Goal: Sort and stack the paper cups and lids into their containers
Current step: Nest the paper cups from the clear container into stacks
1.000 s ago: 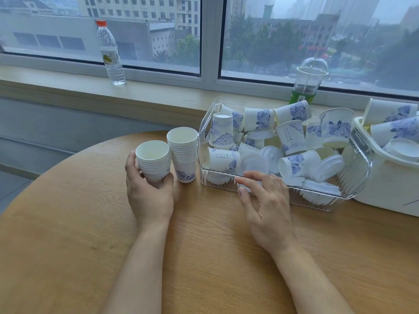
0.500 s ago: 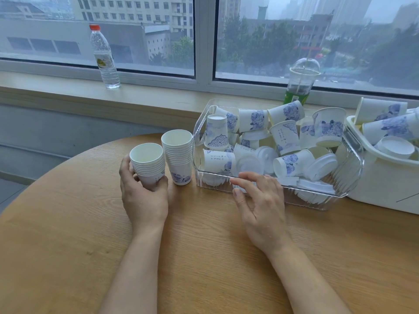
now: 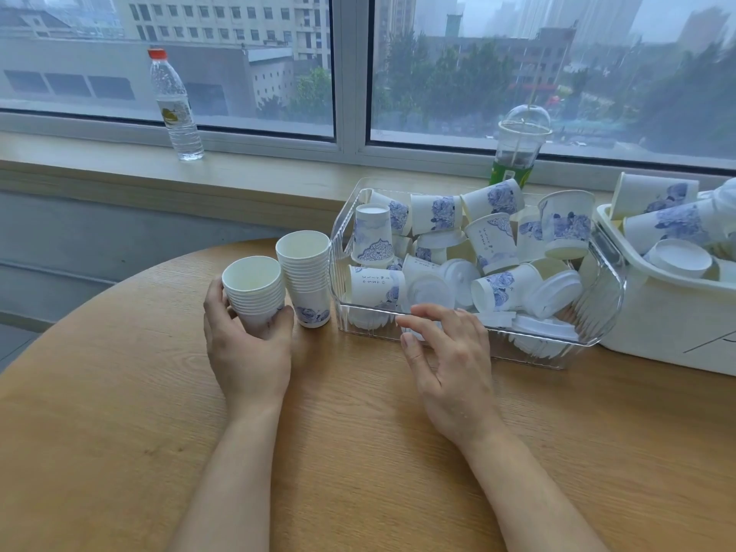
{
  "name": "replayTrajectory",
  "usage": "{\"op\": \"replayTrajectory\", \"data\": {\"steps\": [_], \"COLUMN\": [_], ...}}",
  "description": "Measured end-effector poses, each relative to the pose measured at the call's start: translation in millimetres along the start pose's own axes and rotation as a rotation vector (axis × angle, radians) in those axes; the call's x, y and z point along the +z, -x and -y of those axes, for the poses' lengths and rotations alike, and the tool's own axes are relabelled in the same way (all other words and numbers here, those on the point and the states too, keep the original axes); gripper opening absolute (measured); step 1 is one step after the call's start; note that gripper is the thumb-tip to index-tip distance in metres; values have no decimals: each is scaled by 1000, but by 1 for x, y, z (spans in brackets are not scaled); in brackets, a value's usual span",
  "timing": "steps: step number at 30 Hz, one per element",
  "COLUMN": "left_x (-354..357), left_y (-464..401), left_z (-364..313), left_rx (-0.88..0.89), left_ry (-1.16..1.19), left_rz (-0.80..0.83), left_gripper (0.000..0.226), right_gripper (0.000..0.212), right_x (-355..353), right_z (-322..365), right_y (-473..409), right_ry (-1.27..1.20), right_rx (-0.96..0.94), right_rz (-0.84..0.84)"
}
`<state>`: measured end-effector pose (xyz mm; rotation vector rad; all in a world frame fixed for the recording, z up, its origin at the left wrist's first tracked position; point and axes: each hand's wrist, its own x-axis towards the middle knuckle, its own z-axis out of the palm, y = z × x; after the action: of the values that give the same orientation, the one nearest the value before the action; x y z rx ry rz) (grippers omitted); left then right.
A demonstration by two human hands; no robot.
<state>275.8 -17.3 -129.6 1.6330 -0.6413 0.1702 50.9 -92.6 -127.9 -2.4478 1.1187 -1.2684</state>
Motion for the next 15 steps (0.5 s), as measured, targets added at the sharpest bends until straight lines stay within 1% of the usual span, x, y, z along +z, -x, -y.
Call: {"op": "replayTrajectory", "data": {"steps": [3,5,7,9,11,12,13,15], "left_x": [-2,-4,-6,-5,-1,3,7,15], "left_y": [2,4,7,13,22,26,31,39], "left_z": [-10,-18,-26,-35,-44,-46,-47,-43], "left_rx": [102,209,331,455,568,604,608,532], "left_ry": [-60,-113,-156,-182,-176,-147,-109,-53], "left_rz": [-55,-95,-110,-109,-57,-1,69,215], "left_gripper": [86,83,76,65,51,44,39,41], "right_gripper": [30,30,31,30,30,30,30,31], "right_x": [-1,-1,0,0,-1,-1,-1,-2], "right_z": [0,1,1,1,0,1,1,2], "right_y": [0,0,0,0,0,0,1,0], "right_ry": [-6,-13,-16,-20,-23,-22,-18,0], "right_rx": [2,5,2,0,-1,0,0,2], "right_rz": [-3,-5,-6,-9,-14,-13,-9,8]}}
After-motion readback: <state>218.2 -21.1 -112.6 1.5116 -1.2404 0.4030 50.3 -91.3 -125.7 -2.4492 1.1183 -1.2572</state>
